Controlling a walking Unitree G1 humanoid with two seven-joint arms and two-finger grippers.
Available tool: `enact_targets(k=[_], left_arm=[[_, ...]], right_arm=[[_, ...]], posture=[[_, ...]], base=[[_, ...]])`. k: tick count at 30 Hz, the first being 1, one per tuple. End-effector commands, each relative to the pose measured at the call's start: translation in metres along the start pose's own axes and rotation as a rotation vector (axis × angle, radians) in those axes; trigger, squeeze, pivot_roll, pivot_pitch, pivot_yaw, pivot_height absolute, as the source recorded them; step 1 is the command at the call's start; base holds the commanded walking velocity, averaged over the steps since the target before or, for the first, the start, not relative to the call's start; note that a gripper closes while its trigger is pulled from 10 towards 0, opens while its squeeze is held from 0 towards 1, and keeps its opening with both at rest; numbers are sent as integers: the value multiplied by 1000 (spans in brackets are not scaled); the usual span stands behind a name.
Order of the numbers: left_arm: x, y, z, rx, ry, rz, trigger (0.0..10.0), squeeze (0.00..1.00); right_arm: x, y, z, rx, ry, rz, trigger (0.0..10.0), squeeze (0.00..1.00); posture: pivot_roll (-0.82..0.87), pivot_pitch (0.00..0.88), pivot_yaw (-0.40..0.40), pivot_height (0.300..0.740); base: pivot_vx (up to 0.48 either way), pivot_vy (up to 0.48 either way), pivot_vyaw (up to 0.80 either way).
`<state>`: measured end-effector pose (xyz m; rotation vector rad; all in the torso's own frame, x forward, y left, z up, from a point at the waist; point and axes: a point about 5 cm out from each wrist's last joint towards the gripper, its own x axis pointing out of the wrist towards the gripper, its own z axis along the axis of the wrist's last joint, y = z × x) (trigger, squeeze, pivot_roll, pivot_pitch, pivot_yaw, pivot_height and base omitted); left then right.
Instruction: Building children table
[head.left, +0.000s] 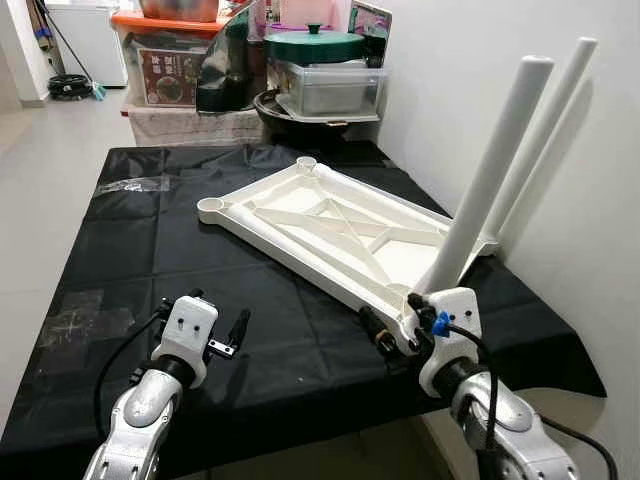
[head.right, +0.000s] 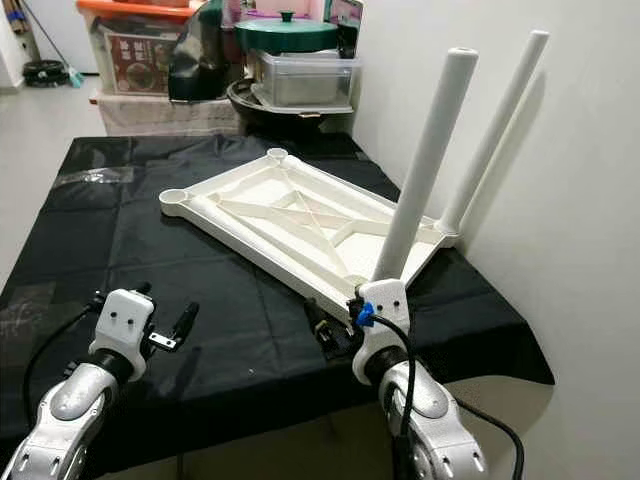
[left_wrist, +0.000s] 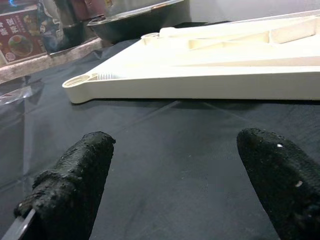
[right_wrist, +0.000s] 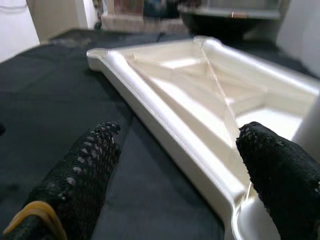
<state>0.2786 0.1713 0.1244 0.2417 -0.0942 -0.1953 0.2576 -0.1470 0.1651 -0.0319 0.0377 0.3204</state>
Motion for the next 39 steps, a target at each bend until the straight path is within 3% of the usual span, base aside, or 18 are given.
enact_targets(k=[1,7,12,21,39], left_arm=[[1,-1,-1,-11,10,3,10000,0],[4,-3,1,-22,-5,7,10000,0],[6,-3,5,-2,-30,7,10000,0],[12,-4,11,-29,-48,21,10000,0],[14,-6,13,-48,-53,10,10000,0]], right_arm=[[3,3,-1,-16,0,6,10000,0],[12,3,0,-80,6,8,10000,0],[15,-1,-1,-27,5,-23,10000,0],[19,-5,-4,11,8,-63,10000,0],[31,-9,0,-18,-11,-105,10000,0]], posture=[[43,0,-75,740],[49,0,-74,740],[52,0,-73,740],[51,0,-70,740],[64,0,-84,740]], base=[[0,480,0],[0,400,267],[0,0,785],[0,0,0],[322,0,0]])
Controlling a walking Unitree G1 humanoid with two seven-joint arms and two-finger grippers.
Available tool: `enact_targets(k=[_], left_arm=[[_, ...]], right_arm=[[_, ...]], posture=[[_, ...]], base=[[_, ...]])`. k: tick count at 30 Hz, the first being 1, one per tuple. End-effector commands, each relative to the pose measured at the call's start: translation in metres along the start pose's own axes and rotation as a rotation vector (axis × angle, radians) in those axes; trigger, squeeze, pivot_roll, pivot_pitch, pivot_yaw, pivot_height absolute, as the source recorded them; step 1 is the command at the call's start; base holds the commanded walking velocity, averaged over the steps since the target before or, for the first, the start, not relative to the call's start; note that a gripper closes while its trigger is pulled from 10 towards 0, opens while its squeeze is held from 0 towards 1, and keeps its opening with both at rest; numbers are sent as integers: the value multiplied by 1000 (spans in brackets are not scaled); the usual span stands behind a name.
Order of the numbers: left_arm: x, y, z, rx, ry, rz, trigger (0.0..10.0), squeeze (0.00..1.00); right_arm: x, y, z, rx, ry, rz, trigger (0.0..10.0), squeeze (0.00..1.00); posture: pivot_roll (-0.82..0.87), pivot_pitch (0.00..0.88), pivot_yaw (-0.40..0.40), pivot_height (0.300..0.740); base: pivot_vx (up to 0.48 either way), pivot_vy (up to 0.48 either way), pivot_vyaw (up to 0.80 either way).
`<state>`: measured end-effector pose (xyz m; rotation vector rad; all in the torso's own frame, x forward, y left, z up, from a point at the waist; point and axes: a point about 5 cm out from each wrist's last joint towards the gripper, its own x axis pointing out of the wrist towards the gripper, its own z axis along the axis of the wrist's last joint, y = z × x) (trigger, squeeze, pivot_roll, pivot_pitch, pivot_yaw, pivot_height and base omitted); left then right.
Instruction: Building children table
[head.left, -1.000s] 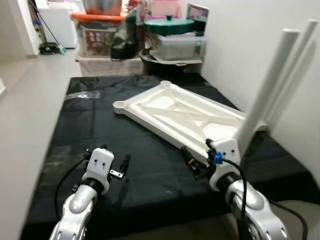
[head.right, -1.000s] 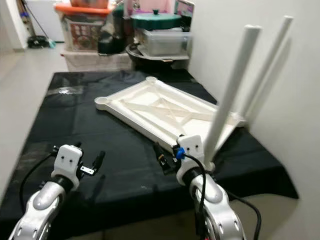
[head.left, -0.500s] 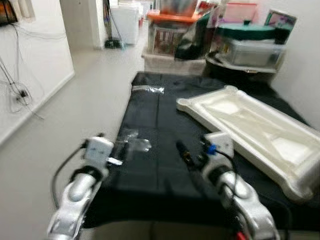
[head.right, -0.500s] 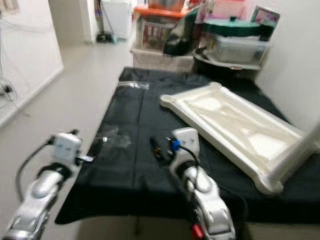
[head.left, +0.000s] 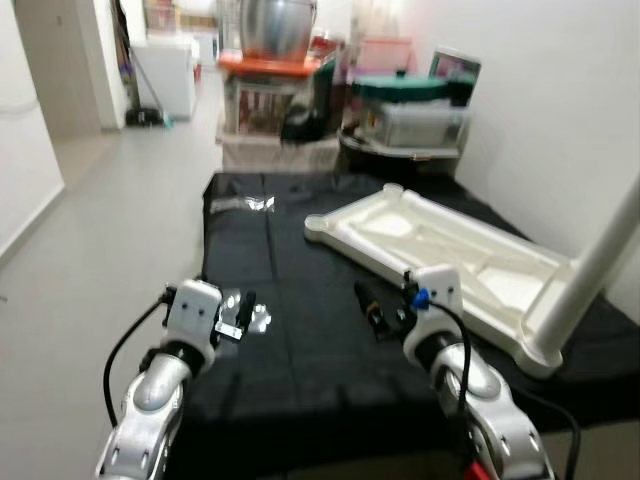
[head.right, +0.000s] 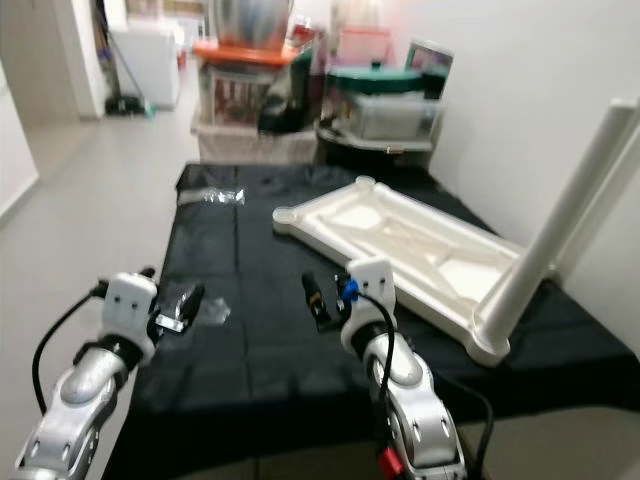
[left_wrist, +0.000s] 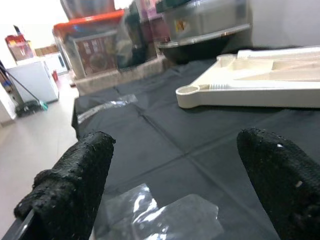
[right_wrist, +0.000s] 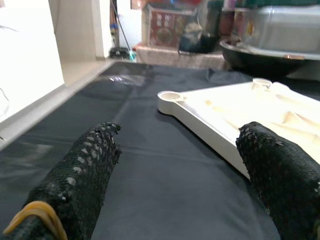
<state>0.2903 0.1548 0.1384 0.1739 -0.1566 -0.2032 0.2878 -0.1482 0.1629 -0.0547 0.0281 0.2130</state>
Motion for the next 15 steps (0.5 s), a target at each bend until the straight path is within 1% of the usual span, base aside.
enact_targets(k=[1,9,13,15], left_arm=[[-1,4,-2,13,16,5,10000,0],[-2,2,-3,13,20,-2,10000,0],[-2,1,-3,14,21,-2,10000,0],[-2,1,-4,15,26,-2,10000,0]], right_arm=[[3,2,1,-2,-8,5,10000,0],[8,1,3,-35,-12,32,10000,0],[8,0,3,-37,-13,32,10000,0],[11,-2,5,-41,-17,28,10000,0]], posture=[[64,0,-84,740],[71,0,-91,740],[71,0,-91,740],[75,0,-95,740]], base=[[315,0,0],[310,0,0],[270,0,0],[0,0,0]])
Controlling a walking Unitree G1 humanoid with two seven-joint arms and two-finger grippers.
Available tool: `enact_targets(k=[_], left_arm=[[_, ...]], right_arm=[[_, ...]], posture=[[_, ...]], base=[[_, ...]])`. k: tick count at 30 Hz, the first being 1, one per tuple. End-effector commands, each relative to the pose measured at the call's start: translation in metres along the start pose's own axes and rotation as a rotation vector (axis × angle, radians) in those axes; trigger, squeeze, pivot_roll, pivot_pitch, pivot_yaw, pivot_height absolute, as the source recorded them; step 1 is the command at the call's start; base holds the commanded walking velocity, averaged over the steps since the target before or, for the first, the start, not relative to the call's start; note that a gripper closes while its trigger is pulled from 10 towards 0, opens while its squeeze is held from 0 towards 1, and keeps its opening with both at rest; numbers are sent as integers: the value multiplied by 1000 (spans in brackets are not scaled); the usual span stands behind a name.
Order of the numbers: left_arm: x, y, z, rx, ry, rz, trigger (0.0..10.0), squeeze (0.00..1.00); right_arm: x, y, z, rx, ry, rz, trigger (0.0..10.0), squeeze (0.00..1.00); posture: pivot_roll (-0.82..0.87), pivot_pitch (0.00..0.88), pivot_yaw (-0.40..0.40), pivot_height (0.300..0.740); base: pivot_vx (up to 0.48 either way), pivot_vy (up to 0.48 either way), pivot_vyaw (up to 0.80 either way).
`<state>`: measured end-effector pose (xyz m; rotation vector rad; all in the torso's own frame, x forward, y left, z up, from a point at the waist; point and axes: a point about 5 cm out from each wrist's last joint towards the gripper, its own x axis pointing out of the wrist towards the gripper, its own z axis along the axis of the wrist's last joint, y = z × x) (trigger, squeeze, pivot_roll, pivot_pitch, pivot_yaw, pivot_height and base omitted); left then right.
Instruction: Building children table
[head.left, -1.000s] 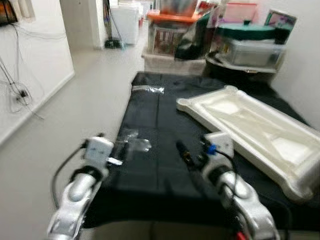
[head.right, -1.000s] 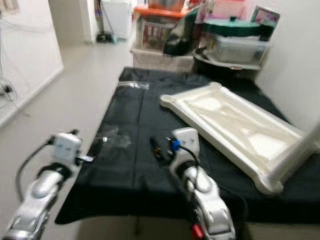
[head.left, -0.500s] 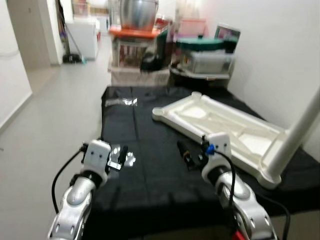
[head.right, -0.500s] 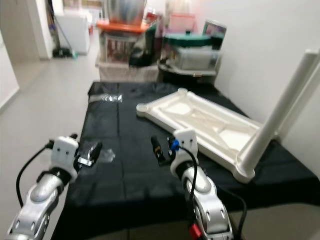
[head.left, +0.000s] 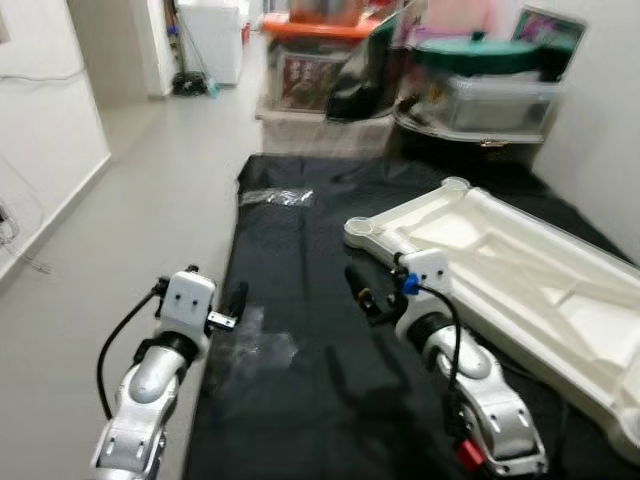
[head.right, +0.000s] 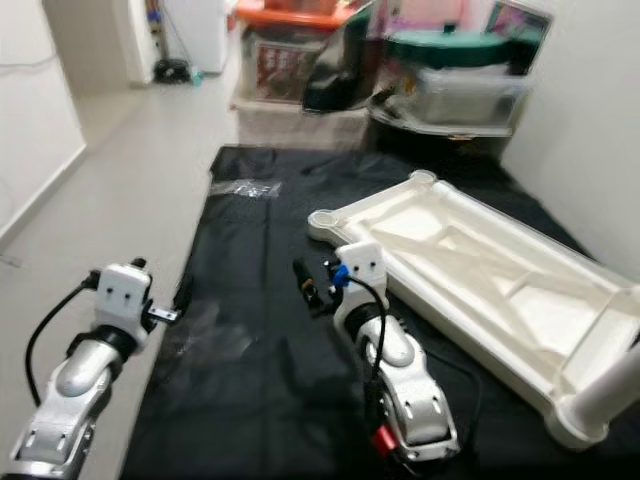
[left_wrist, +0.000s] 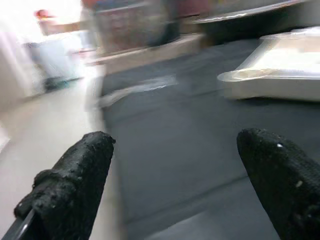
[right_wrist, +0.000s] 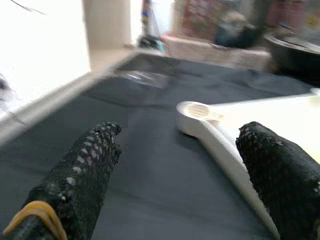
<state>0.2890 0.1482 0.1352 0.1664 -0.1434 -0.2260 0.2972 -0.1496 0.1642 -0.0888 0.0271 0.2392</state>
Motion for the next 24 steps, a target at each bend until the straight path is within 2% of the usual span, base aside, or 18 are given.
enact_targets(k=[1,9,11,16,18,19,20,21,24], left_arm=[[-2,8,-2,25,17,22,10000,0],[-2,7,-2,20,17,23,10000,0],[-1,7,-1,17,5,32,10000,0],[0,9,0,13,-1,42,10000,0],[-1,10,1,11,-5,47,10000,0],[-1,10,1,9,-9,51,10000,0],[-1,10,2,8,-11,52,10000,0],[-1,10,2,8,-11,52,10000,0],[-1,11,3,8,-18,52,10000,0]], right_arm=[[3,0,4,-9,-21,0,10000,0],[6,-4,3,-25,-18,-2,10000,0],[8,-12,2,-42,-7,-7,10000,0],[10,-16,2,-49,-5,-12,10000,0],[11,-16,2,-49,-3,-13,10000,0],[11,-15,2,-64,-3,-13,10000,0],[12,-14,2,-17,-10,-20,10000,0],[12,-14,2,-17,-10,-20,10000,0],[14,-10,-1,-28,-3,-12,10000,0]], posture=[[75,0,-95,740],[73,0,-95,740],[74,0,-99,740],[76,0,-102,740],[77,0,-103,740],[81,0,-105,740],[84,0,-105,740],[84,0,-105,740],[84,0,-105,740]], base=[[0,0,0],[0,0,0],[0,0,0],[0,0,0],[0,0,638],[322,0,800],[368,0,800],[368,0,800],[410,0,0]])
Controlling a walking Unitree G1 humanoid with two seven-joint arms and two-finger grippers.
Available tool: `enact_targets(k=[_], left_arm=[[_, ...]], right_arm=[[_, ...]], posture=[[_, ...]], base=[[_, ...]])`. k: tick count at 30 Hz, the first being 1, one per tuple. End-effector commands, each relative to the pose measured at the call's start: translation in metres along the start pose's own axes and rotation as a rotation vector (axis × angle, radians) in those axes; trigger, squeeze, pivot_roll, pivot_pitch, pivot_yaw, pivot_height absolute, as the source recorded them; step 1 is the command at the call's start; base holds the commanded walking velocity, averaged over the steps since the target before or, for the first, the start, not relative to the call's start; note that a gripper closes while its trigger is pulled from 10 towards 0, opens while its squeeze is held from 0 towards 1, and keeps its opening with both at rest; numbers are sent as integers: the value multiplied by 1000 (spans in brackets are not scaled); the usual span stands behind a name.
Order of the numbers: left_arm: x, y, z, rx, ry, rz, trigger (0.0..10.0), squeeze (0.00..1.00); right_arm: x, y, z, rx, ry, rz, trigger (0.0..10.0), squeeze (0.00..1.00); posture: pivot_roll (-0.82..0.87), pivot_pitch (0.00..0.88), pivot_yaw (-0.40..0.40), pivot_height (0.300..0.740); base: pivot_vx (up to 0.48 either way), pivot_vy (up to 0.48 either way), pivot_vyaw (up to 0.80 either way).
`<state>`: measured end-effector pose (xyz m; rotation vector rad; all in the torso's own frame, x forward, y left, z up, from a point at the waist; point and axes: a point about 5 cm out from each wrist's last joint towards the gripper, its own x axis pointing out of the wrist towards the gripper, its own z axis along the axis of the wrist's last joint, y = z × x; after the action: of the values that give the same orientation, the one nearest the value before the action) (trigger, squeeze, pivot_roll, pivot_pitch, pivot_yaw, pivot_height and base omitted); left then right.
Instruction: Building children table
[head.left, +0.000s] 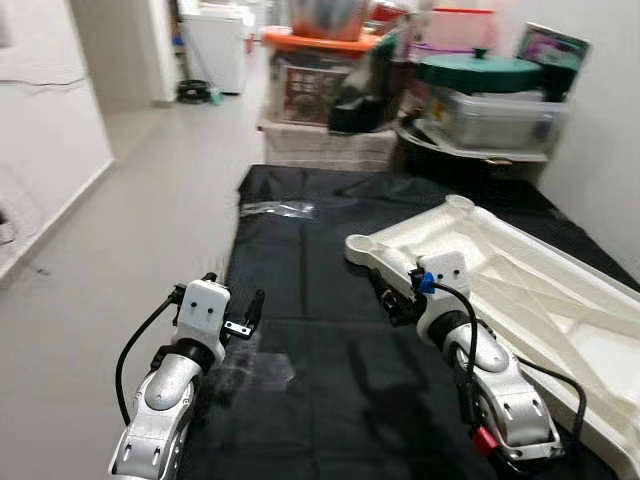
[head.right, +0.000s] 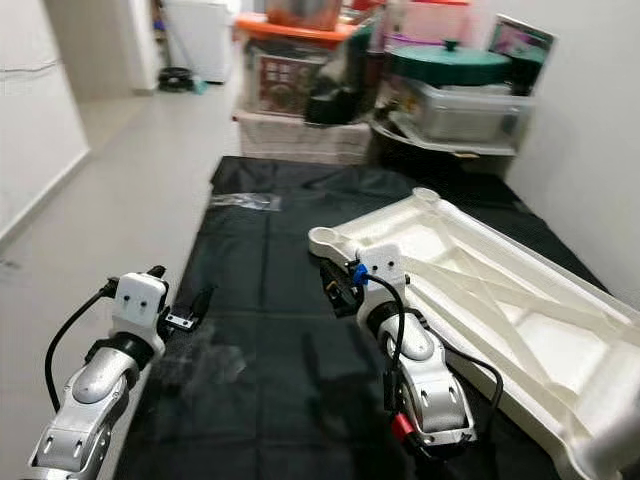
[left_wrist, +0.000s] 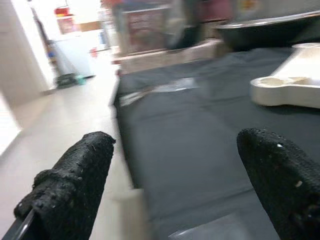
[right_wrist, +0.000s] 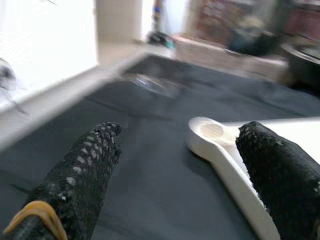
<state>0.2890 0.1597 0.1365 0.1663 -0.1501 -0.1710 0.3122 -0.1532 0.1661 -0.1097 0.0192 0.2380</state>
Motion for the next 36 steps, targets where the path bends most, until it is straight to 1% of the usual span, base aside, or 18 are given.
enact_targets(k=[1,5,6,7,10,13,20,22,24,25,26,27,28,29,30,34,35,36], left_arm=[[1,0,3,4,-16,-3,10000,0],[1,0,3,4,-17,-3,10000,0],[2,-1,3,6,-16,-4,10000,0],[2,-1,3,6,-16,-4,10000,0],[2,-3,2,7,-12,-19,10000,0],[2,-4,1,6,-11,-23,10000,0],[2,-5,1,9,-12,-24,10000,0],[2,-5,1,12,-11,-24,10000,0],[2,-5,1,12,-11,-24,10000,0],[2,-5,1,17,-9,-25,10000,0],[2,-6,0,22,-7,-26,10000,0],[2,-6,0,22,-7,-26,10000,0],[2,-6,0,26,-6,-26,10000,0],[2,-6,0,26,-6,-26,10000,0],[2,-6,0,28,-6,-27,10000,0],[2,-6,0,29,-6,-27,10000,0],[2,-5,0,31,-6,-25,10000,0],[2,-5,0,31,-6,-25,10000,0]], right_arm=[[0,-3,-3,-18,5,-6,10000,0],[0,-3,-3,-20,5,-5,10000,0],[0,-4,-3,9,1,-23,10000,0],[0,-4,-3,9,1,-23,10000,0],[1,-12,-8,46,20,-94,10000,0],[1,-16,-11,40,35,-112,10000,0],[3,-20,-17,14,92,-81,10000,0],[3,-24,-21,-4,130,-75,10000,0],[3,-24,-21,-4,130,-75,10000,0],[4,-26,-25,-11,163,-60,10000,0],[3,-25,-32,-21,213,0,10000,0],[3,-25,-32,-21,213,0,10000,0],[2,-22,-38,-30,258,73,10000,0],[2,-22,-38,-30,258,73,10000,0],[2,-24,-44,-41,298,104,10000,0],[3,-29,-48,-53,324,105,10000,0],[5,-39,-51,-59,345,71,10000,0],[5,-39,-51,-59,345,71,10000,0]], posture=[[84,0,-105,740],[84,0,-105,740],[83,0,-102,740],[83,0,-102,740],[83,0,-100,740],[83,0,-100,740],[83,0,-103,740],[86,0,-106,740],[86,0,-106,740],[87,0,-108,740],[88,0,-108,740],[88,0,-108,740],[89,0,-108,740],[89,0,-108,740],[90,0,-110,740],[94,0,-112,740],[97,0,-113,740],[97,0,-113,740]], base=[[412,0,0],[412,0,0],[0,0,0],[0,0,0],[0,0,0],[0,0,0],[0,0,0],[0,0,0],[0,0,0],[0,0,0],[0,0,0],[0,0,0],[0,0,0],[0,0,0],[0,0,0],[0,0,0],[0,0,0],[0,0,0]])
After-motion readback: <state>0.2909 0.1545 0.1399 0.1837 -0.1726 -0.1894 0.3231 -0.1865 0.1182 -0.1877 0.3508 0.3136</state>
